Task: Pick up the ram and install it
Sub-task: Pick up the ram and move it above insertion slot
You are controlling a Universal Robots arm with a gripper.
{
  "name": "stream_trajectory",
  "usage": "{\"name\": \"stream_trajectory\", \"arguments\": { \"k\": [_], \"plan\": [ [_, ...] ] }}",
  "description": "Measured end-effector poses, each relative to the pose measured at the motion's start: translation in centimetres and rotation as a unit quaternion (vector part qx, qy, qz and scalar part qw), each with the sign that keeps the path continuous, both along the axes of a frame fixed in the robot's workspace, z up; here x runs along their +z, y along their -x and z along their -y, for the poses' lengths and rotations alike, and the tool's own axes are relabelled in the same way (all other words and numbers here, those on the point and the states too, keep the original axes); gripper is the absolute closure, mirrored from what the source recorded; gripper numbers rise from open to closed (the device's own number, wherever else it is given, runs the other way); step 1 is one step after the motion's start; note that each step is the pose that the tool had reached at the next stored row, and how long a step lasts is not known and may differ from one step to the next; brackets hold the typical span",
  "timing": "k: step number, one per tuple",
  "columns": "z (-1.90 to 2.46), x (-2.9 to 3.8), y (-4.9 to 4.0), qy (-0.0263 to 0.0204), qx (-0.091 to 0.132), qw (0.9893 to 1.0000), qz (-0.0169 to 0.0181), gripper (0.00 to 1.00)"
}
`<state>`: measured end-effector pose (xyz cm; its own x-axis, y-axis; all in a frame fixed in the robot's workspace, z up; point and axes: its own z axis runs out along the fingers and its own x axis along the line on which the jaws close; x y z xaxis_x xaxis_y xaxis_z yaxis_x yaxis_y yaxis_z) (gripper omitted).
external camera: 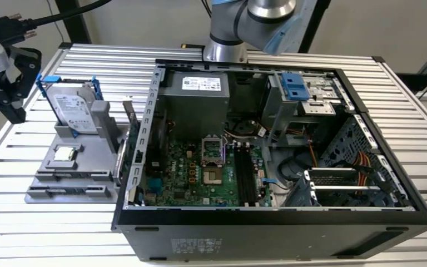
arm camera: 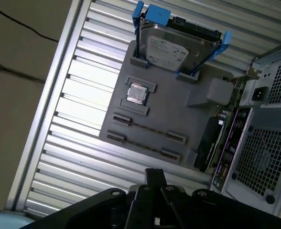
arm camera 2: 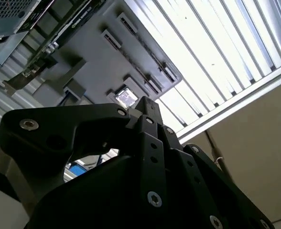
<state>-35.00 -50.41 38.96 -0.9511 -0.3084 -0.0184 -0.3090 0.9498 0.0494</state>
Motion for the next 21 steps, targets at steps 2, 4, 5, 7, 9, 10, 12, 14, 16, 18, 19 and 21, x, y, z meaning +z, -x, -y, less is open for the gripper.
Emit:
{"name": "stream_trajectory", "arguments": {
  "k": [2, 4, 5, 7, 9, 10, 12, 14, 16, 18, 19, 21],
  "plan": [
    [0.00, 0.00, 0.00, 0.0000, 0.008, 1.0000, 0.0000, 1.00],
    [0.00, 0.00, 0.00, 0.0000, 0.016, 0.9999, 0.0000, 1.00],
    [0.00, 0.00, 0.00, 0.0000, 0.019, 0.9998, 0.0000, 1.00],
    [0.00, 0.00, 0.00, 0.0000, 0.027, 0.9996, 0.0000, 1.00],
    [0.00, 0.00, 0.00, 0.0000, 0.034, 0.9994, 0.0000, 1.00],
    [0.00, 0.00, 0.00, 0.0000, 0.038, 0.9993, 0.0000, 1.00],
    [0.00, 0.00, 0.00, 0.0000, 0.044, 0.9990, 0.0000, 1.00],
    [0.00, 0.01, 0.00, 0.0000, 0.050, 0.9988, 0.0000, 1.00],
    [0.00, 0.02, 0.00, 0.0000, 0.055, 0.9985, 0.0000, 1.00],
    [0.00, 0.04, 0.00, 0.0000, 0.059, 0.9983, 0.0000, 1.00],
    [0.00, 0.07, 0.00, 0.0000, 0.061, 0.9982, 0.0000, 1.00],
    [0.00, 0.11, 0.00, 0.0000, 0.064, 0.9979, 0.0000, 1.00]
  ]
}}
